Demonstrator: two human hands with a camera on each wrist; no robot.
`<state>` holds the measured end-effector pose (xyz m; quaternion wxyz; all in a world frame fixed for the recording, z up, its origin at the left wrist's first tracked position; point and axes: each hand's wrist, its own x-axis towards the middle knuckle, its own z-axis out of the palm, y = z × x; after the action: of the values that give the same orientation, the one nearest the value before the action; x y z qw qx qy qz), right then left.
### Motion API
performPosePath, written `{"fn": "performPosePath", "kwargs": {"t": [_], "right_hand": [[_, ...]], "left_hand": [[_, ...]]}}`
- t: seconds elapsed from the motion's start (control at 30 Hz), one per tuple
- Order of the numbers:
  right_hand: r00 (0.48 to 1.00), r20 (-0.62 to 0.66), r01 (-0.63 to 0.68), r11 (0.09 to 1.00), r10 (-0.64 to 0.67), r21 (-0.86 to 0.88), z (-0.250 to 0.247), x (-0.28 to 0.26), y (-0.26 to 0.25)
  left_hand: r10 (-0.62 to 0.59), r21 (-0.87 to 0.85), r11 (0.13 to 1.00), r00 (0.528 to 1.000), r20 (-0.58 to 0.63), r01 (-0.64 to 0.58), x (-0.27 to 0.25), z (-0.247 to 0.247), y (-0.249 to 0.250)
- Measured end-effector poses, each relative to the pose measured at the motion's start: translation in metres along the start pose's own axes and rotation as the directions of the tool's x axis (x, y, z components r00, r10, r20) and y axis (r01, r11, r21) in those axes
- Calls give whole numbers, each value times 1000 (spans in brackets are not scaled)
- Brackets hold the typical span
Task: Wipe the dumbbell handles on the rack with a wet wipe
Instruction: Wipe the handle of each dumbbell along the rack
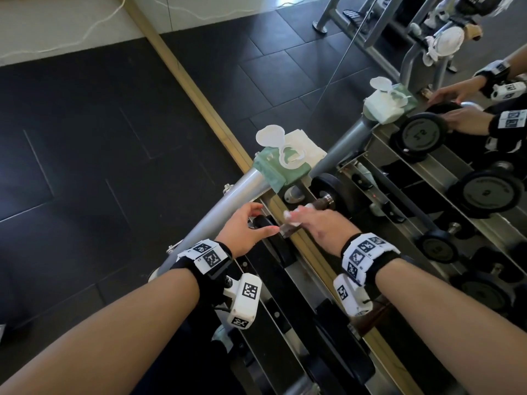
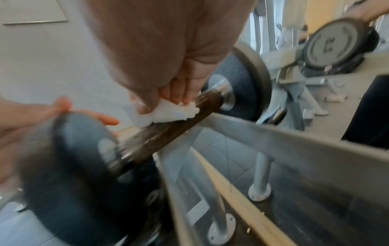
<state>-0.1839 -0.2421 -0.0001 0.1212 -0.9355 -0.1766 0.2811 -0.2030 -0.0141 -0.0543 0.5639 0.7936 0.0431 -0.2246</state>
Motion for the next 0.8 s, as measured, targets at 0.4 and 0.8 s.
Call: {"fn": "performPosePath", "kwargs": {"t": [0.4, 0.8], "right_hand": [[998, 48, 48, 976, -39, -214, 19, 2, -9], [995, -99, -25, 996, 33, 87, 28, -20, -29]], "left_hand": [[-6, 33, 999, 1000, -5, 7, -2, 1, 4], [-10, 121, 993, 1000, 24, 7, -9, -1, 23]]}}
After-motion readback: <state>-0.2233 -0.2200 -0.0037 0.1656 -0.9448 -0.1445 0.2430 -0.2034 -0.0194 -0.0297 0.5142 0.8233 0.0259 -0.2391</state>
